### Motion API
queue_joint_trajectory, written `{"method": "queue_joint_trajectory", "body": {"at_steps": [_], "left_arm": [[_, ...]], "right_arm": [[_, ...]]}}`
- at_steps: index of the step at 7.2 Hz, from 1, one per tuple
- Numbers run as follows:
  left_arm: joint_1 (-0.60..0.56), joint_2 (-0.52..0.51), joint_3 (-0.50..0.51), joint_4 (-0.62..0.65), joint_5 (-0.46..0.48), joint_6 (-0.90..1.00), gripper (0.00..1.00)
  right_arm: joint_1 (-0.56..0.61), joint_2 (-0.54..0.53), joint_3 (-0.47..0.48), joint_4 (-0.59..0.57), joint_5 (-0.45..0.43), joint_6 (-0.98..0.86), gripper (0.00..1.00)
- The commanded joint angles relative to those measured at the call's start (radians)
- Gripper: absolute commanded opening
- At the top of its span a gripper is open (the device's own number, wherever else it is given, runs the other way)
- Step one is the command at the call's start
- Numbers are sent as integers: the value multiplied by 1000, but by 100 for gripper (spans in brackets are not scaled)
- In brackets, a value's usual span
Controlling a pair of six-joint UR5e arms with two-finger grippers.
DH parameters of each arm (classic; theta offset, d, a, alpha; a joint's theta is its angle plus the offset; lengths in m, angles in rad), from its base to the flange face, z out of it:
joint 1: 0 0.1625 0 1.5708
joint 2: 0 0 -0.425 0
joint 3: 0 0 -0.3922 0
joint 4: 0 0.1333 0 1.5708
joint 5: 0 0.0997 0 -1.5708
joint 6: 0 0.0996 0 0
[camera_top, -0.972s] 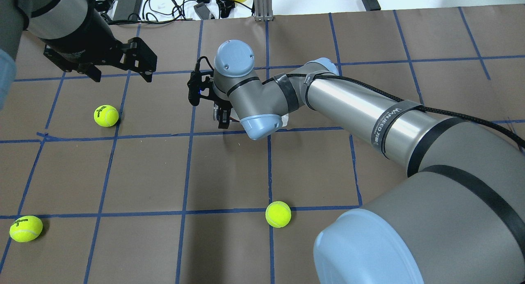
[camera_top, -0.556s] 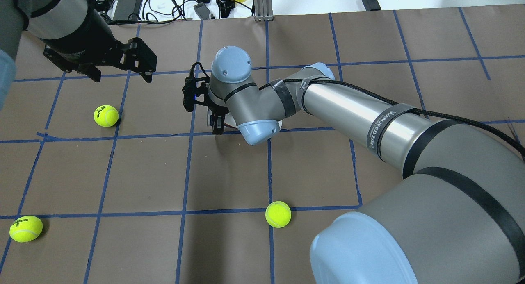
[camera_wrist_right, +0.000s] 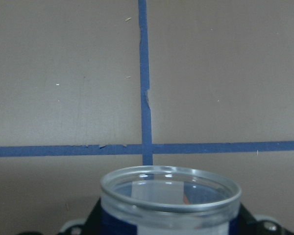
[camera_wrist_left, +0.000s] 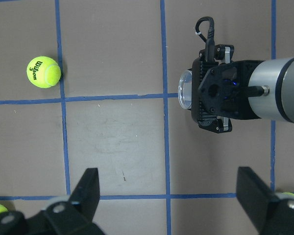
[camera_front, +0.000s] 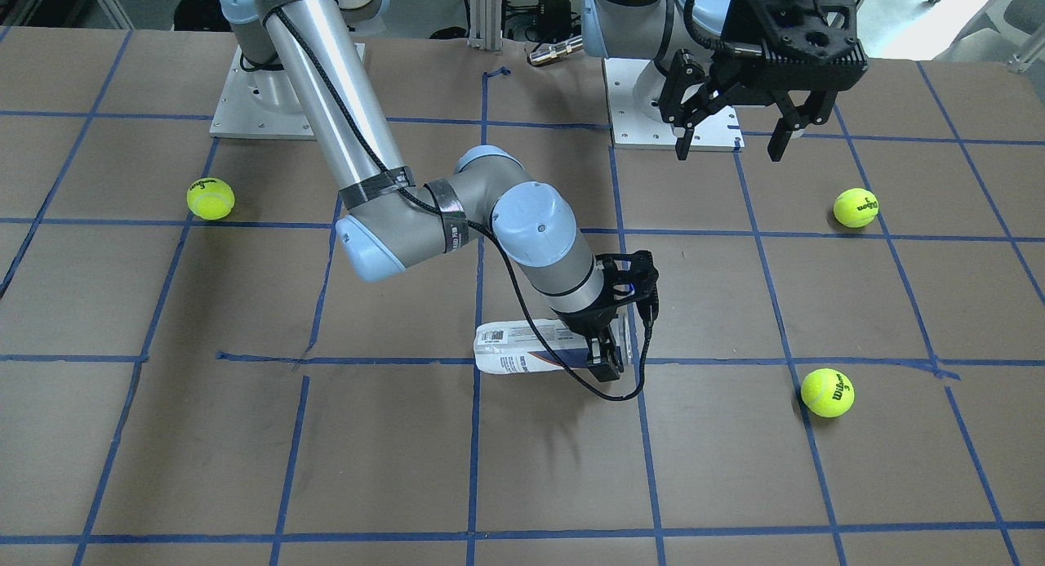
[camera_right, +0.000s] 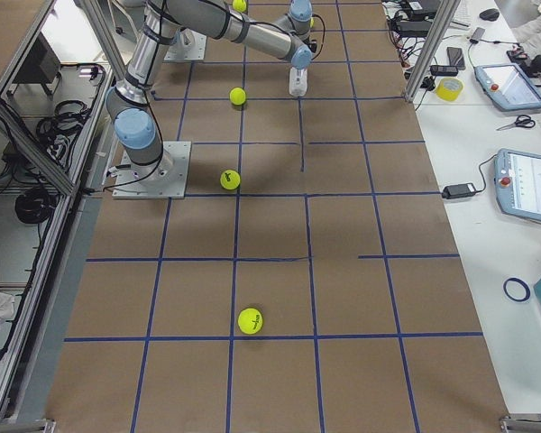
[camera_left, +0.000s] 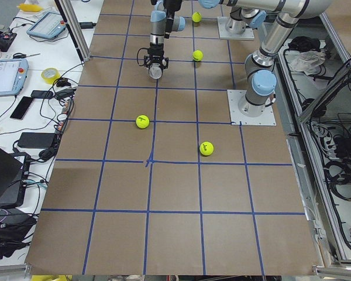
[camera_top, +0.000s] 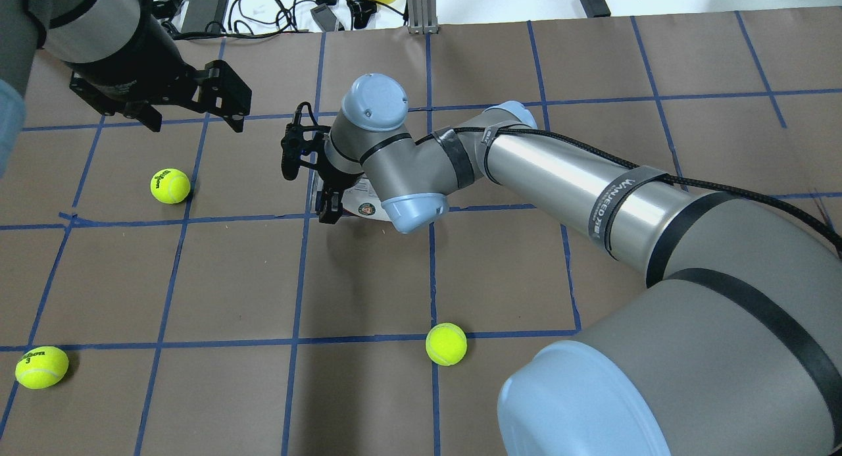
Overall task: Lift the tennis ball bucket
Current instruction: 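Lay the can on its side and open the right gripper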
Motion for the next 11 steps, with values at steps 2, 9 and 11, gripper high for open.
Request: {"method": "queue_joint_trajectory", "body": {"at_steps": [2, 9, 11], "left_arm": [[0, 0, 0, 0, -1, 0, 100], [-2, -12, -3, -1, -11, 13, 100], [2, -21, -14, 2, -18, 10, 100]], "right_arm": [[-6, 5, -2, -27, 16, -58, 100], [-161, -93, -8, 12, 52, -37, 100], [-260, -156, -12, 80, 50, -17, 100]]}}
